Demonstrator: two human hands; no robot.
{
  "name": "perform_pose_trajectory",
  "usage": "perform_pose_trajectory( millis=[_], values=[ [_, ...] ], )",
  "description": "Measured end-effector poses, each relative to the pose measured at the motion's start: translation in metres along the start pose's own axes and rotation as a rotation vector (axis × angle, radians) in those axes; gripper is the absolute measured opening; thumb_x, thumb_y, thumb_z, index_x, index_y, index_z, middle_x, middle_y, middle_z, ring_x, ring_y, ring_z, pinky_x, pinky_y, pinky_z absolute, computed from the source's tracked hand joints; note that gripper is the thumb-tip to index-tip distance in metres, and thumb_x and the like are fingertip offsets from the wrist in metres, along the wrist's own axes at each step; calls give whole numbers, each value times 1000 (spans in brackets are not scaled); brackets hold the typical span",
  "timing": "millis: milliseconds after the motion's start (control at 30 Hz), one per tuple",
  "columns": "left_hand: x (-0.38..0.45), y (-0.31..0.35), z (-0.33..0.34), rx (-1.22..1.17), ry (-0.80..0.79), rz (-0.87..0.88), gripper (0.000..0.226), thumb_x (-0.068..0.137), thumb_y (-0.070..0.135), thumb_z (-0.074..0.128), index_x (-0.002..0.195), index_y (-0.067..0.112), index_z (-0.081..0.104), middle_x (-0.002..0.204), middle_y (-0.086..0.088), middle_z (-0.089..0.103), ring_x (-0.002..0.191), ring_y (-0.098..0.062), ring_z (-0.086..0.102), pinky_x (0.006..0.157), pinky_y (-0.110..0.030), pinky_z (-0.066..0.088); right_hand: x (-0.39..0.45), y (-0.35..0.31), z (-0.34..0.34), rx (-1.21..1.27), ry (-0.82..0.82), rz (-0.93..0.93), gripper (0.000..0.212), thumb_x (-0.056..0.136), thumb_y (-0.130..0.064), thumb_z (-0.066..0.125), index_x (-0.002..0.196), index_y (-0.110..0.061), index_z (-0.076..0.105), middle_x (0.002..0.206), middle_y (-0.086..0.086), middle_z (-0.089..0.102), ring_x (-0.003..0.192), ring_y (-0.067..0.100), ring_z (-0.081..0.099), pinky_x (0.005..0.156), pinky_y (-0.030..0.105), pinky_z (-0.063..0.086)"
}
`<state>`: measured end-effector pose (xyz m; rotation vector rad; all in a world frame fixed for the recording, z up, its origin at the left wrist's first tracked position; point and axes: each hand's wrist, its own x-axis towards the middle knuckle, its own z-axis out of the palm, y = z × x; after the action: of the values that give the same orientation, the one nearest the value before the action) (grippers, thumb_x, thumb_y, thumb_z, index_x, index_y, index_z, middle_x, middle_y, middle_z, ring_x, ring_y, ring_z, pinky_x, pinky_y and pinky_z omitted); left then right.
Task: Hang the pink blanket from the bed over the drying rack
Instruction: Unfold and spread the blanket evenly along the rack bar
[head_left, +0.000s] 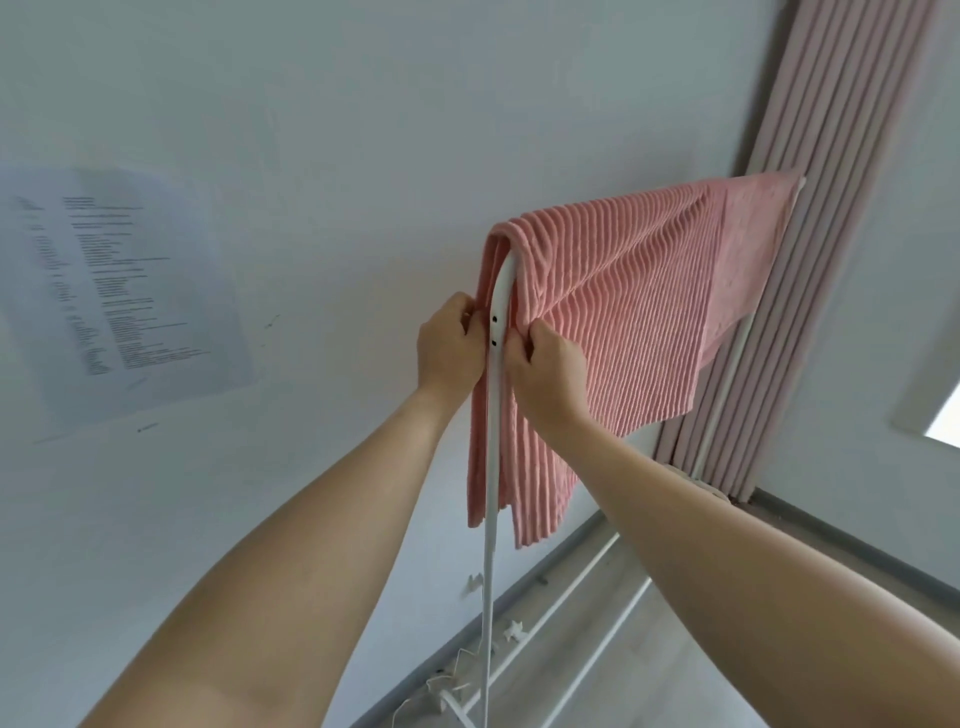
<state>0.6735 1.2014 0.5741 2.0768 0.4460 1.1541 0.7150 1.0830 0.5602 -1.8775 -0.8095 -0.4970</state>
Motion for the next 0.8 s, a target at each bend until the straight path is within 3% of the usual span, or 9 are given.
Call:
perform_pose_trajectory(
  millis=[100, 167, 267, 367, 433, 500, 567, 700, 800],
  values=[
    [-4, -1, 1, 7, -11, -8, 24, 96, 17, 49, 73, 16, 54, 68, 4, 62, 62, -14, 58, 59, -37, 47, -1, -13, 0, 22, 23, -26, 31, 98, -20, 50, 67, -14, 45, 55, -7, 45, 47, 8, 40, 47, 22, 30],
    [-6, 3, -2, -19, -3, -10, 28, 96, 16, 48, 69, 21, 50, 66, 8, 58, 60, -10, 54, 59, -31, 41, -2, -14, 3, 27, -23, -29, 29, 99, -23, 49, 71, -13, 49, 61, -4, 53, 51, 12, 50, 51, 29, 41],
    [-3, 8, -5, -113, -3, -29, 28, 97, 25, 42, 73, 17, 54, 70, 3, 62, 68, -19, 60, 64, -43, 51, -2, -12, 4, 24, -79, -10, 26, 101, -26, 47, 79, -13, 54, 69, -1, 61, 59, 18, 59, 58, 37, 53],
    [2, 20, -9, -191, 23, -10, 33, 98, 41, 39, 88, 18, 59, 79, 2, 67, 77, -22, 66, 73, -49, 55, 0, -8, 3, -14, -65, -15, 24, 101, -24, 51, 78, -16, 51, 67, -5, 58, 55, 12, 55, 53, 28, 46],
    [4, 31, -10, -193, 21, 46, 31, 101, 44, 43, 102, 18, 59, 79, 4, 67, 74, -14, 66, 71, -38, 55, 1, -3, 2, -61, -45, -3, 25, 100, -22, 51, 76, -16, 49, 64, -6, 53, 52, 9, 47, 51, 23, 37],
    [6, 41, -9, -137, 6, 111, 34, 99, 45, 52, 117, 16, 54, 76, 7, 62, 68, -5, 62, 64, -21, 48, 2, 0, 1, -58, -13, 3, 26, 100, -20, 50, 74, -16, 50, 63, -4, 54, 50, 10, 47, 51, 26, 39],
    [9, 46, -8, -59, -18, 174, 44, 94, 49, 60, 121, 17, 52, 76, 10, 61, 68, -1, 61, 63, -15, 47, 2, -4, -3, -9, 69, -25, 28, 100, -21, 50, 74, -15, 51, 62, -1, 57, 49, 13, 49, 49, 29, 43],
    [14, 46, -4, -7, -19, 214, 42, 89, 52, 61, 113, 19, 54, 84, 9, 66, 76, -10, 66, 74, -35, 57, 8, -18, -10, 39, 103, -132, 14, 97, -11, 53, 83, -13, 56, 66, -6, 58, 51, 7, 51, 50, 21, 41],
    [13, 50, -2, -24, -13, 221, 45, 89, 50, 64, 116, 16, 52, 97, 5, 68, 87, -16, 67, 80, -33, 55, 6, -18, -5, -1, -14, -143, 11, 93, -5, 51, 90, -8, 61, 64, -3, 60, 53, 15, 55, 51, 26, 43]
  ],
)
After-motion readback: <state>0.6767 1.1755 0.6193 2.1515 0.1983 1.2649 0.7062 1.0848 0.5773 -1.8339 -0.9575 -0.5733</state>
